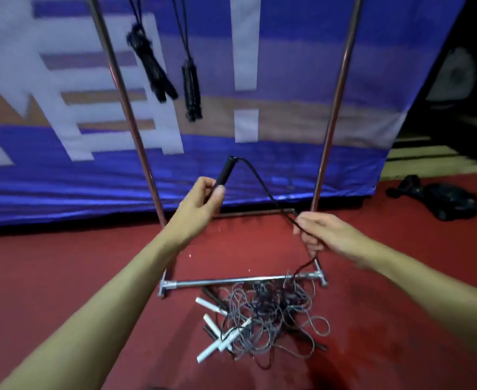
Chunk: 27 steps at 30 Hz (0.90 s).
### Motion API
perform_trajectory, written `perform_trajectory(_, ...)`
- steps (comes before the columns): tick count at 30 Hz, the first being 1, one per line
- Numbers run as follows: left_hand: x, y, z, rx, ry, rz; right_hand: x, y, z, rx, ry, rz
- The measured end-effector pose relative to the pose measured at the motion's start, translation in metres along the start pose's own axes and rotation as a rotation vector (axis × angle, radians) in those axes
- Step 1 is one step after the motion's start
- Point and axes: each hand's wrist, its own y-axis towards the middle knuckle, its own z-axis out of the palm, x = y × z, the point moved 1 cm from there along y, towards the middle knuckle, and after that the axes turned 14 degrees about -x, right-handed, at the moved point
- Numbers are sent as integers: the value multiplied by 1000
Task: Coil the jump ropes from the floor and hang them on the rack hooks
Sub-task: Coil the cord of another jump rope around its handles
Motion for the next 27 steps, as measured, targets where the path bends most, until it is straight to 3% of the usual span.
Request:
perform_trajectory(4, -70, -1, 4, 223, -96, -22, 90, 2, -8, -213, -239, -307)
perform_trajectory(6, -98, -9, 19, 231, -205, 9, 117, -3, 0, -232, -377, -414)
perform_trajectory(9, -109, -11, 40, 57, -273, 15, 115, -12, 19, -126, -442, -343)
perform_trajectory(12, -86, 2, 32, -146, -215, -31, 65, -18, 18, -19, -420, -247)
perform_trajectory(14, -55, 16, 13, -228, -119, -109, 25, -19, 2, 36, -552, -182)
perform_trajectory(15, -39, 18, 4, -189, -17, -170, 10, -19, -6, 36, -638, -148)
perform_trajectory(17, -17, 5, -8, 67, 165, -327, -3, -17, -19, -44, -703, -146)
perform_trajectory(19, -14, -16, -4, 380, 145, -425, 4, -10, -26, -184, -689, -254)
perform_trajectory(20, -20, -25, 4, 456, 49, -436, 12, -8, -25, -216, -692, -309)
perform_trajectory(24, -52, -38, 46, 366, -206, -237, 40, -11, 3, -92, -741, -477)
perform_trajectory(27, -53, -34, 66, 442, -138, -147, 49, -10, 13, -76, -699, -500)
